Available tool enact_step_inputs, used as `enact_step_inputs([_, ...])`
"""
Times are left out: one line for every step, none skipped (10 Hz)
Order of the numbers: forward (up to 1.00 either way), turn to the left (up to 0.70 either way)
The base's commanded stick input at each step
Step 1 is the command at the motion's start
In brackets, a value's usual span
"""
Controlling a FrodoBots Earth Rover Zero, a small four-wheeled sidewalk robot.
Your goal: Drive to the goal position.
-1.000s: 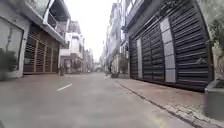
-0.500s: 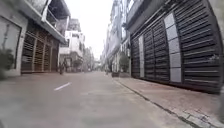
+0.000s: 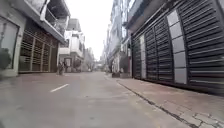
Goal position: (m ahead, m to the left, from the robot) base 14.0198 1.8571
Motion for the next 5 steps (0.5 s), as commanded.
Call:
enact_step_inputs([0.47, 0.01])
enact_step_inputs([0.47, 0.01])
enact_step_inputs([0.47, 0.01])
enact_step_inputs([0.47, 0.01])
enact_step_inputs([0.47, 0.01])
